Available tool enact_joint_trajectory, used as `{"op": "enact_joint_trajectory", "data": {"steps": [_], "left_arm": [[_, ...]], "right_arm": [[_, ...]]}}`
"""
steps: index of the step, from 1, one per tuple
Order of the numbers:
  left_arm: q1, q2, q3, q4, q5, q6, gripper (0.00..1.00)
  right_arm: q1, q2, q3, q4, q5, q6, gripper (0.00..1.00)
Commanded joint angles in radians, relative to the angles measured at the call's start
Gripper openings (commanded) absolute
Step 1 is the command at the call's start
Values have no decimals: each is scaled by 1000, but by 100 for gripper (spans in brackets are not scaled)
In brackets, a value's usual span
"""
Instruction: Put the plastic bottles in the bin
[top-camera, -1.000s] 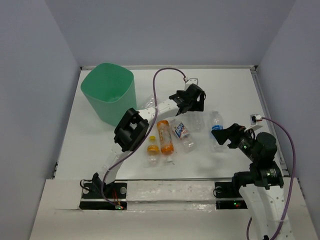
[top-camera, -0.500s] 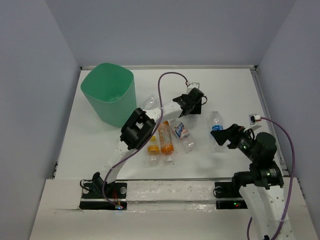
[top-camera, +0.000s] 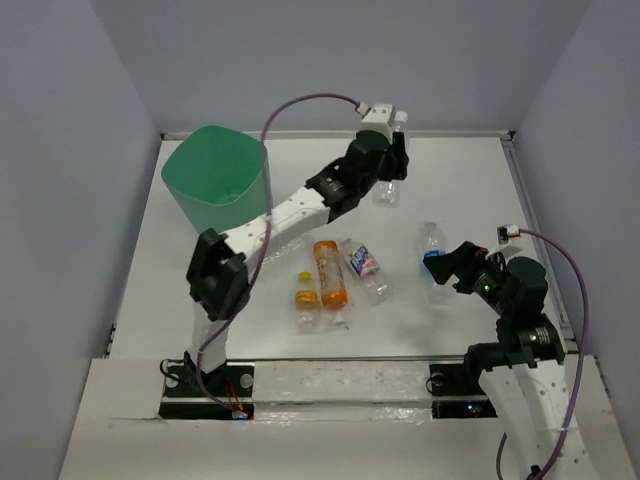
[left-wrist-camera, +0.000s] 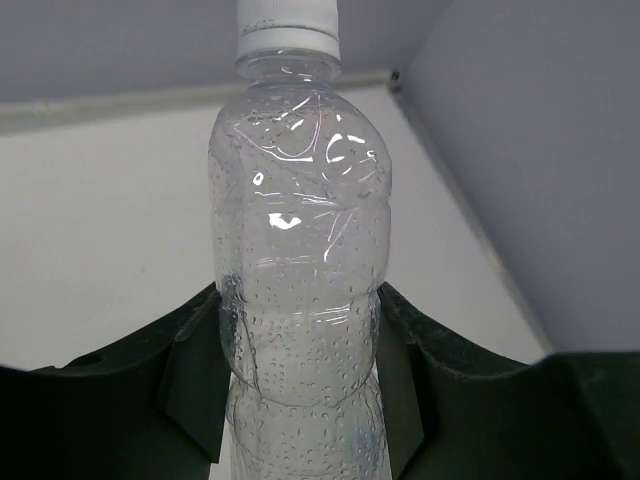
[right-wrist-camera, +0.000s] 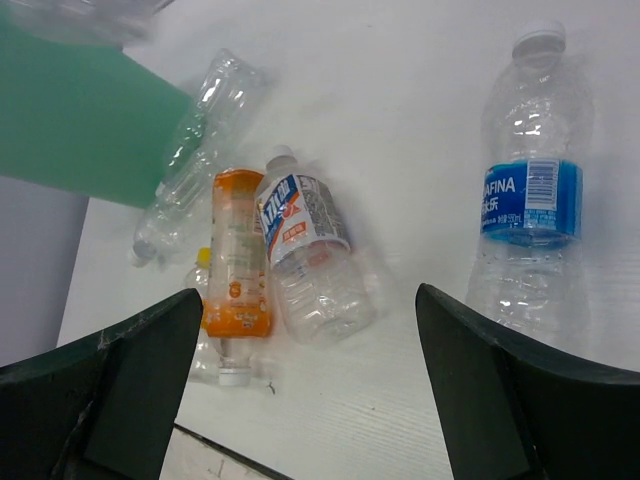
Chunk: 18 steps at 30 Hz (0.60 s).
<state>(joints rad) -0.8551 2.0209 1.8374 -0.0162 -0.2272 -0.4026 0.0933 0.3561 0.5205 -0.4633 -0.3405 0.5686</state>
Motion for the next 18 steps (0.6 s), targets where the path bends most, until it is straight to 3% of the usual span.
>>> {"op": "enact_joint_trajectory", "data": {"steps": [1,7,12,18], "left_arm": [[51,-361,-56,185,-107,108,46],[316,-673,-303,212,-173,117,46],[565,-806,-466,220,-202,116,46],[628,-849,-647,336,-259,197,45]], "right_arm": [[10,37,-10,57,34,-6,92],[10,38,-75,138,34,25,92],[10,63,-93,150,64,2,92],[10,67,-105,160,98,5,92]]}}
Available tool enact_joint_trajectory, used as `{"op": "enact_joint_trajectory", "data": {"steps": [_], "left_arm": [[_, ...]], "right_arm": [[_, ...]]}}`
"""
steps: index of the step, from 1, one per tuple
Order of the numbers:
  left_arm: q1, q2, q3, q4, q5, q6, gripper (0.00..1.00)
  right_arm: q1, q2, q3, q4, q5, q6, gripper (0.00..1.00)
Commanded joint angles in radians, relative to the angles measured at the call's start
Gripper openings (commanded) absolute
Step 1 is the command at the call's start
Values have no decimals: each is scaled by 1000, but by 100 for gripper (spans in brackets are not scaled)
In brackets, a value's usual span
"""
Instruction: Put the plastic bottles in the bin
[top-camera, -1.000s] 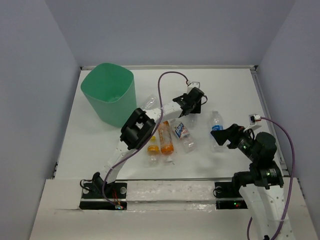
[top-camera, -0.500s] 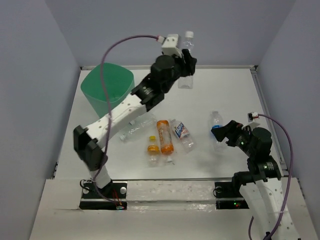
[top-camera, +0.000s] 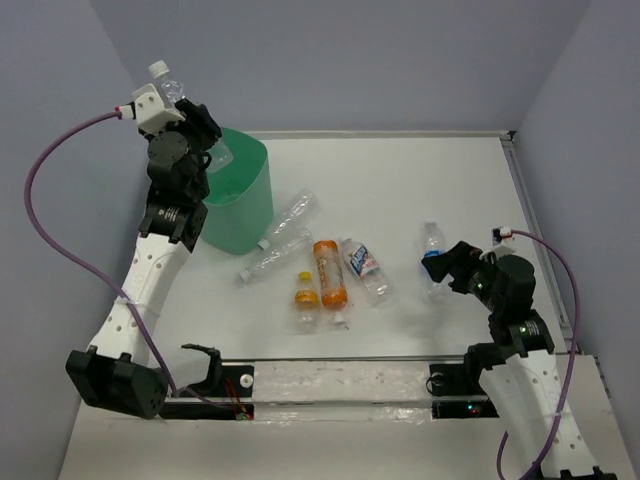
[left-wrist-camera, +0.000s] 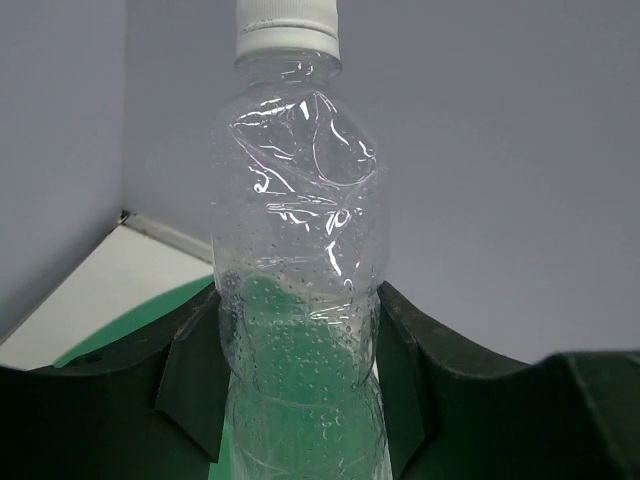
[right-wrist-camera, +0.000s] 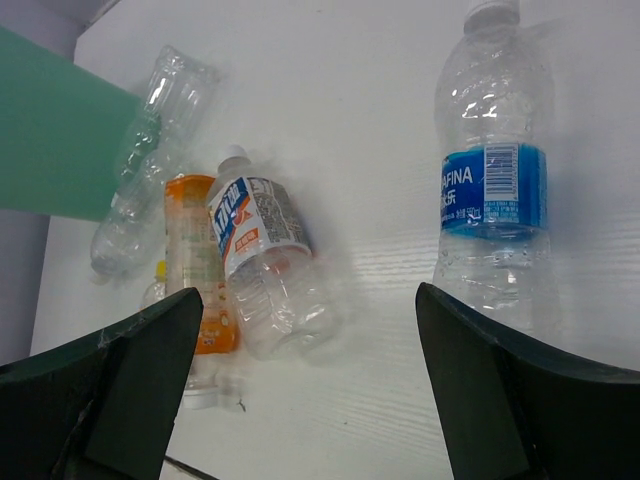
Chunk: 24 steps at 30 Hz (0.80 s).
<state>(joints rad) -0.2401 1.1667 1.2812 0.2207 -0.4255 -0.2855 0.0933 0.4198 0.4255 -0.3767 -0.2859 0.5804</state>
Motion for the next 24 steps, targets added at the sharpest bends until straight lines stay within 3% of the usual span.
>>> {"op": "enact_joint_trajectory", "data": {"steps": [1,4,8,13,14,17,24], "left_arm": [[13,5,-111,117,-70,80,46],[13,16,-181,183,-119,124,47],[13,31,-240,243,-154,170,58],[13,40,-272,272,-153,178,87],[13,39,-269,270,-153,178,98],[15,2,-250,235,-119,146,99],[12,-163,-135,73,140,30,99]], "right_arm": [[10,8,-13,79,48,-7,92],[10,27,-44,107,67,-5,92],[10,51,-47,116,73,-5,92],[10,69,-34,139,96,-4,92],[10,88,-37,147,102,-5,92],[10,138,-27,168,148,-28,93],[10,361,62,240,281,-68,94]]}}
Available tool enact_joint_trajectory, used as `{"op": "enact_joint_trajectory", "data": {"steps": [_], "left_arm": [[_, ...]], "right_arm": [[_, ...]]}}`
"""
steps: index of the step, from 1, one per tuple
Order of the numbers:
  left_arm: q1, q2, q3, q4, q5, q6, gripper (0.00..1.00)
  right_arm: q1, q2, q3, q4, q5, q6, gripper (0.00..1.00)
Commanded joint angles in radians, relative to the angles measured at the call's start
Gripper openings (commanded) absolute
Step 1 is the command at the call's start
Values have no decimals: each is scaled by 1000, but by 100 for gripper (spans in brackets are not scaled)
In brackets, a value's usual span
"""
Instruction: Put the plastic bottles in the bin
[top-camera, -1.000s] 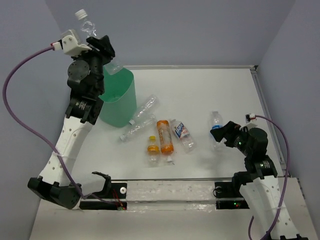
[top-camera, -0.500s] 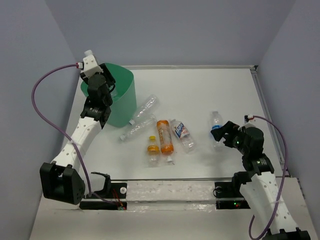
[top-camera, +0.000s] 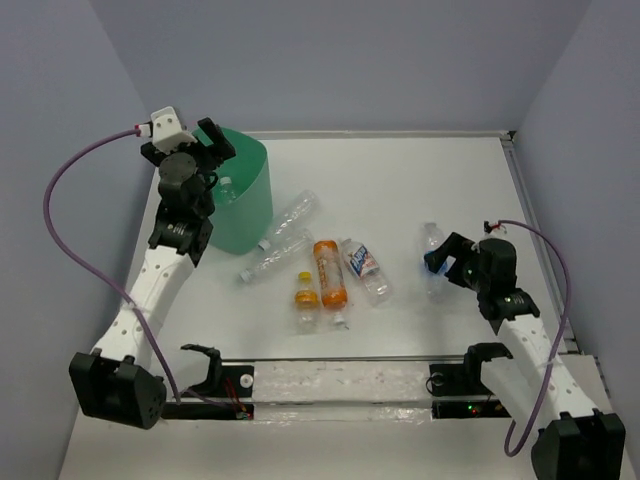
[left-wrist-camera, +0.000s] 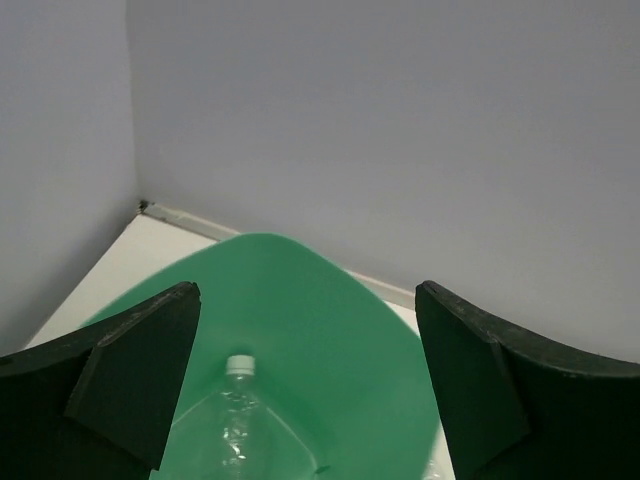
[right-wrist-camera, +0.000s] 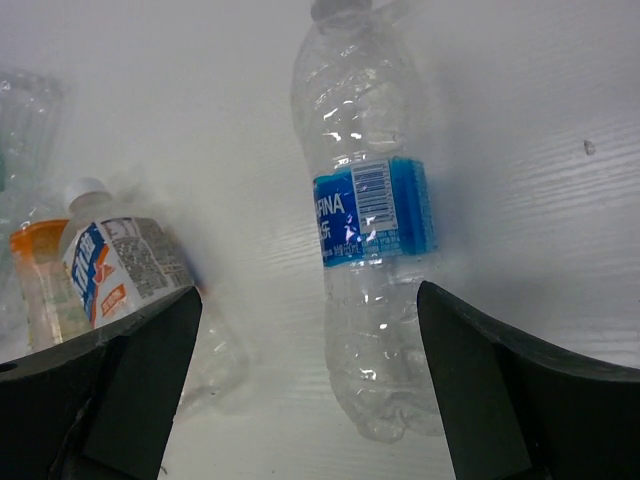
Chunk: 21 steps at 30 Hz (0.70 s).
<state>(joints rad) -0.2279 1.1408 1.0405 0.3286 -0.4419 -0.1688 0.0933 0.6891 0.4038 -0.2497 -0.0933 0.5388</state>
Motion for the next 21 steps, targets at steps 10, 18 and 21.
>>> {"op": "enact_joint_trajectory", "data": {"steps": [10,18,21], "left_arm": [[-2,-515,-158,-275,532,-219,99],[-1,-783,-287,-535,523,-184,99],[-1,-829,-275,-589,497,-201,99]], "right_arm": [[19,346,234,121,172,-120,94],[39,610,329,72,104,-139,94],[48,650,357,67,93,-140,94]]}}
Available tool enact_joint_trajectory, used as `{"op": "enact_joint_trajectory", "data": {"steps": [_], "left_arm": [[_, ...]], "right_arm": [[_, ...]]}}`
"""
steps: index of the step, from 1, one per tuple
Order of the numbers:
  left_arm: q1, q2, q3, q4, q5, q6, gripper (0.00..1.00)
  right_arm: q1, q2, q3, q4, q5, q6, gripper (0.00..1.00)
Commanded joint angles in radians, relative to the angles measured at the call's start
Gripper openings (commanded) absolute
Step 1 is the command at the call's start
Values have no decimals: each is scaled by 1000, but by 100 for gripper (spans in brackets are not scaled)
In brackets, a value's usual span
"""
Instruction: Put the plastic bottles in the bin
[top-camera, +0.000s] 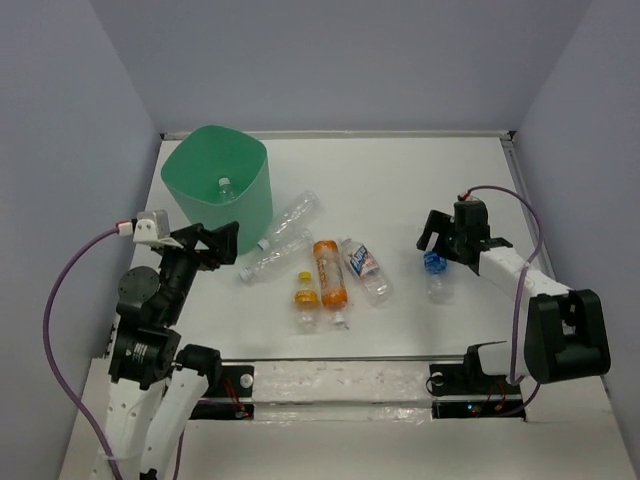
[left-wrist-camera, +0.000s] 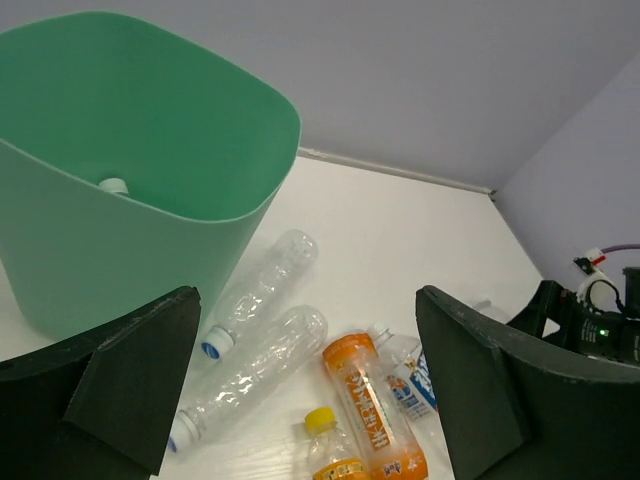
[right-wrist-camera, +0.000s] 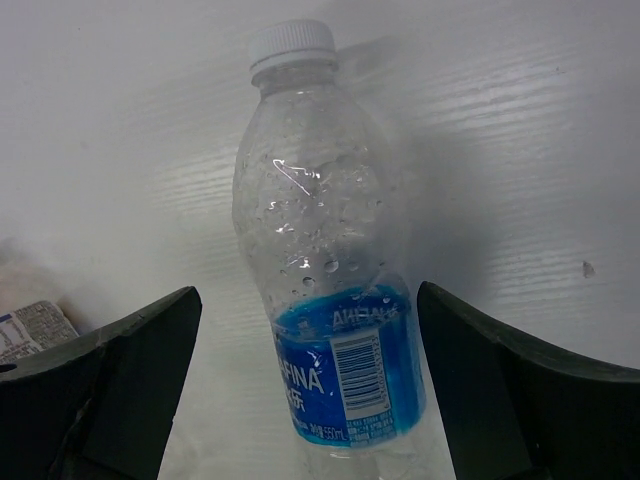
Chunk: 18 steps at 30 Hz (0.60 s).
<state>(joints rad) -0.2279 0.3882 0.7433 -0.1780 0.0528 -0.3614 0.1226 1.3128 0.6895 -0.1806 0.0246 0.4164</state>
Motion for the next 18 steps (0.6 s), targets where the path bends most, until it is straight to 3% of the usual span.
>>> {"op": "enact_joint_trajectory", "data": {"steps": [1,5,7,8,12,13,15,16,18], "left_arm": [[-2,-103,25,-110,-8,-19,99],[-22,-161,24,-117,-7,-33,99],[-51,-186,10,-103,-18,-34,99],[-73,-193,-7,-97,-21,-36,99],[-109,-216,-48,-58,-47,-30,99],[-123,-219,-65,-49,-83,-30,99],[-134,-221,-65,-49,-84,-22,99],[-145,-227,-67,-41,-82,-19,99],[-160,-233,-70,-43,-93,-22,99]], "right_arm": [[18,61,83,-14,-55,-24,93],[28,126,130,-54,-51,-36,86],[28,149,157,-80,-31,-48,75],[28,151,165,-92,-25,-59,62],[28,152,212,-125,54,-82,47],[28,154,234,-143,78,-94,47],[28,178,257,-173,90,-114,58],[28,195,269,-190,90,-128,69],[28,238,292,-221,83,-136,74]]}}
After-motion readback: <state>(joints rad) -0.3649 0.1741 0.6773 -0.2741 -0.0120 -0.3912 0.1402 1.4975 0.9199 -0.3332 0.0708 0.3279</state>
